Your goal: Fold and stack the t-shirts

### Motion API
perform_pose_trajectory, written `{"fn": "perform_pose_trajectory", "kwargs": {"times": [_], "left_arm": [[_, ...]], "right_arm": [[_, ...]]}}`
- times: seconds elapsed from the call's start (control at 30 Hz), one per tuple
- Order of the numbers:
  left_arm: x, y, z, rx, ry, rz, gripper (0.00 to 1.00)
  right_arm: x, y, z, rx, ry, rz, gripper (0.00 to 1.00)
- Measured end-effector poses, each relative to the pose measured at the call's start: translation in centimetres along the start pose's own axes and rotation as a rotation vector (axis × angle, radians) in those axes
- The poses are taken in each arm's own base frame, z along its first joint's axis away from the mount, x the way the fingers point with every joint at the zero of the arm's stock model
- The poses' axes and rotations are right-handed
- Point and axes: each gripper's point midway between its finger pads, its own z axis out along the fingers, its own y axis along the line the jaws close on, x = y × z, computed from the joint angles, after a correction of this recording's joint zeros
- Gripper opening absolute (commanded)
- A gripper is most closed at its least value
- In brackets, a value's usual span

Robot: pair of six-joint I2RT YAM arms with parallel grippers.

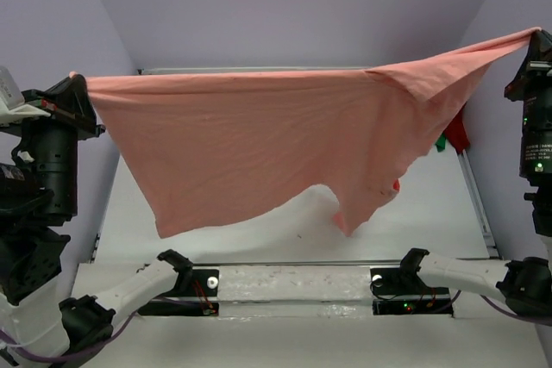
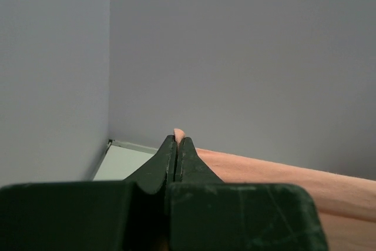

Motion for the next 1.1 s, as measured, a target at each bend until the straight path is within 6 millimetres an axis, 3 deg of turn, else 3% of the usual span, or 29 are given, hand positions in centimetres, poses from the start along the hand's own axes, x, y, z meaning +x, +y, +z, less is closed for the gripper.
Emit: {"fn": "perform_pose_trajectory", "kwargs": {"times": [0.23,0.37,0.53,0.77,1.0,1.1], "left_arm": [[1.5,-1.0,1.5,-0.005,0.041,0.030,0.00],[4.2,-1.5,2.9,-0.033,0.096,0.076,0.00],[5.3,-1.3,3.0,-0.046,0.132,0.105,0.00],[3.6,0.0,1.5,-0.064,0.101,0.084,0.00],[-1.4,1.1,-0.2,-0.054,-0.018,-0.009,0.00],[-0.3,1.1,-0.2,-0.056,-0.008,-0.002,0.00]], "right_arm": [[-1.1,3.5,1.7,-0.011,0.005,-0.056,0.00],[-0.4,5.5,2.1,-0.016,0.025,-0.118,0.00],[0.1,5.1,1.8,0.001,0.050,-0.140,0.00],[-0.9,2.1,1.2,0.055,0.041,-0.095,0.00],[-2.0,1.8,1.1,0.051,0.015,-0.070,0.00],[-1.1,2.6,0.8,0.031,0.026,-0.091,0.00]]}}
